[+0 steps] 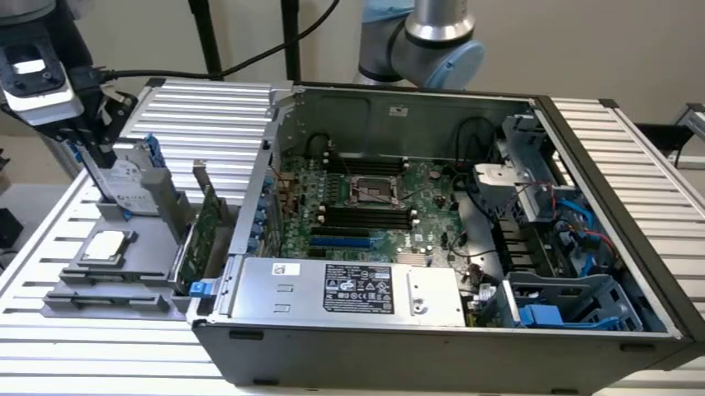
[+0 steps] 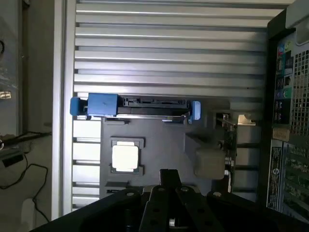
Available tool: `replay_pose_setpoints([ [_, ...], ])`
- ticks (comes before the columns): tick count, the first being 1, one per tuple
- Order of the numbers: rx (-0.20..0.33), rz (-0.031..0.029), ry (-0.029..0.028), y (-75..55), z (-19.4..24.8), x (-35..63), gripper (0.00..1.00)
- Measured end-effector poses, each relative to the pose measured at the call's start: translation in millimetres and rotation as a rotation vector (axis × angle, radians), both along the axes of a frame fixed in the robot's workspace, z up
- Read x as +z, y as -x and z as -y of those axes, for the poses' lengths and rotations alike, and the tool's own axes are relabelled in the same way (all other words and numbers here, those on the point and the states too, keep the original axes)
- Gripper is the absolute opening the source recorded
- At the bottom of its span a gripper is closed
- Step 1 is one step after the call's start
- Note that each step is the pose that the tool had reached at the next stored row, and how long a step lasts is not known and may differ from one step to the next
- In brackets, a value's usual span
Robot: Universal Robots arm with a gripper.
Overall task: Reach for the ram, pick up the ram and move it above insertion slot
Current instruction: 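Reach for the ram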
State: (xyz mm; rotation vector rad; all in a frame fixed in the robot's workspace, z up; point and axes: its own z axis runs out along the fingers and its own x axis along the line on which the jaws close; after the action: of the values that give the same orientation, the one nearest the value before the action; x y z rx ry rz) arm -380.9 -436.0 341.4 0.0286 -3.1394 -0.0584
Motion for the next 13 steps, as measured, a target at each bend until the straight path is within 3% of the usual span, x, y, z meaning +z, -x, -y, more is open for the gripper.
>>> replay_pose_setpoints([
  [6, 0.0, -0.0029, 0.0001, 2.3, 24.5, -5.5, 0.11],
  [13, 0.0, -0.0117, 0.0005, 6.2, 48.3, -11.7, 0.11],
])
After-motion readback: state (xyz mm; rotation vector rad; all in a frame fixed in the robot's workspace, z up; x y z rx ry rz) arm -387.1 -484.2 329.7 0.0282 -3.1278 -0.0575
